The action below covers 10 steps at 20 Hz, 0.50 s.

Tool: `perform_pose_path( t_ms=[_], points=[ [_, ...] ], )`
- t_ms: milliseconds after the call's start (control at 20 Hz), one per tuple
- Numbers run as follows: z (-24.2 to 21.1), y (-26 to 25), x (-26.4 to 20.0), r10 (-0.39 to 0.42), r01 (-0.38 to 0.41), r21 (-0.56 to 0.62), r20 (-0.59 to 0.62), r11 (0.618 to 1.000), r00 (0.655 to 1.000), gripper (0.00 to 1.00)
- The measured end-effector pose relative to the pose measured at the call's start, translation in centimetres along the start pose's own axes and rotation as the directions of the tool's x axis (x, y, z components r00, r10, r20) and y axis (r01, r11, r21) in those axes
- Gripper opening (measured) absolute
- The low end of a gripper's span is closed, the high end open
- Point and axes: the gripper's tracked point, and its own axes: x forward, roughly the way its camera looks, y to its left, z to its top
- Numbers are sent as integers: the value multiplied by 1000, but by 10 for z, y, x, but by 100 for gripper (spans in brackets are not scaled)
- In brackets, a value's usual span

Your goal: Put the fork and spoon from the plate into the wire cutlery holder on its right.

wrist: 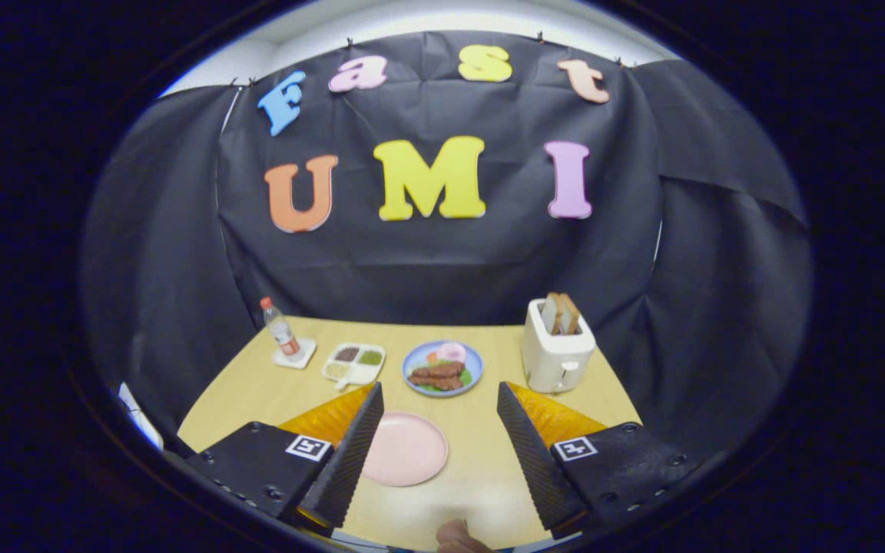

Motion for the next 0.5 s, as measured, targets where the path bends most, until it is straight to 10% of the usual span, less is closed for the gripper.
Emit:
perform_pose_path(
  t_ms=[500],
  points=[
    [49, 14, -66, -105, 118, -23, 313, 993, 944, 95]
  ],
)
